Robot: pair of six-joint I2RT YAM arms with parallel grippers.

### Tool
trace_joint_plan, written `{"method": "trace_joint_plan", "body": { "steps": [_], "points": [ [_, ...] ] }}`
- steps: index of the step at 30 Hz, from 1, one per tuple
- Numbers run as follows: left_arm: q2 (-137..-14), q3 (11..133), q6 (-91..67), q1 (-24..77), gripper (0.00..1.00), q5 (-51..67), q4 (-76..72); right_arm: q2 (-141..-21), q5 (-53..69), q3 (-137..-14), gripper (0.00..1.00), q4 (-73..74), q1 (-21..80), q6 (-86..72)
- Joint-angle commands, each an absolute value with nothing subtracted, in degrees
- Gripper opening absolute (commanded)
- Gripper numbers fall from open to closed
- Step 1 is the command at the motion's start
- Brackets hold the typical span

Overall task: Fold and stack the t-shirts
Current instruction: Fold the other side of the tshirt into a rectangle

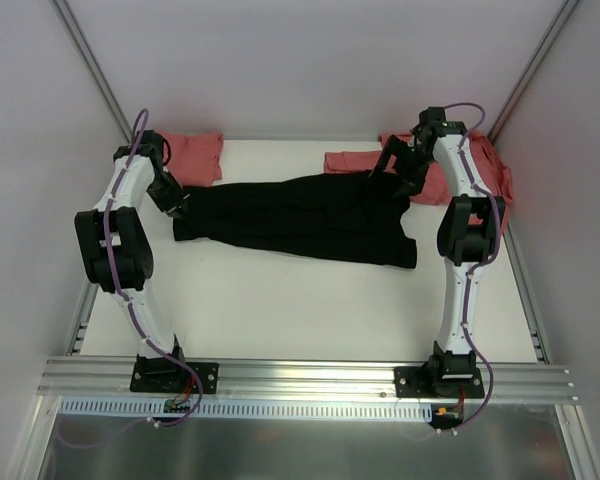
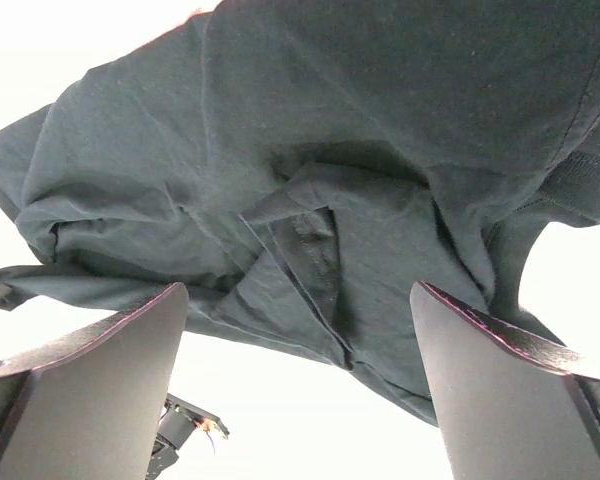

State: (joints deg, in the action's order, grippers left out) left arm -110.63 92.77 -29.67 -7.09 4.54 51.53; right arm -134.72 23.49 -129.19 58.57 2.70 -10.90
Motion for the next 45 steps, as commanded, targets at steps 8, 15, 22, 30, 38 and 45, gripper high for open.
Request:
{"method": "trace_joint_plan", "body": {
  "steps": [8,15,22,30,38,45],
  "points": [
    [-111.44,95.01,-37.09,-7.82,0.99,-3.95,52.38,-127.36,25.84,-125.60,1.00,59.15,2.46,-9.49],
    [-106.88,90.97,-38.06,-7.91,0.99,-4.14,48.17,-123.58,25.84,-122.17,1.00,59.41,3.25,-8.88],
    [-106.79,89.48,-36.13,-7.65,0.99,2.98,47.73,-119.53,24.44,-117.08,0.99,59.77,4.74,-7.21],
    [-107.84,87.81,-33.23,-7.38,0.75,4.66,44.30,-116.46,24.00,-112.77,1.00,58.80,5.36,-7.03],
    [-107.84,87.45,-32.61,-7.03,0.00,2.90,41.75,-115.31,23.55,-110.92,1.00,59.06,5.36,-6.59],
    [-108.11,87.80,-31.91,-6.94,0.00,2.02,41.84,-115.58,24.08,-111.27,0.99,59.06,5.36,-6.85]
  ]
}}
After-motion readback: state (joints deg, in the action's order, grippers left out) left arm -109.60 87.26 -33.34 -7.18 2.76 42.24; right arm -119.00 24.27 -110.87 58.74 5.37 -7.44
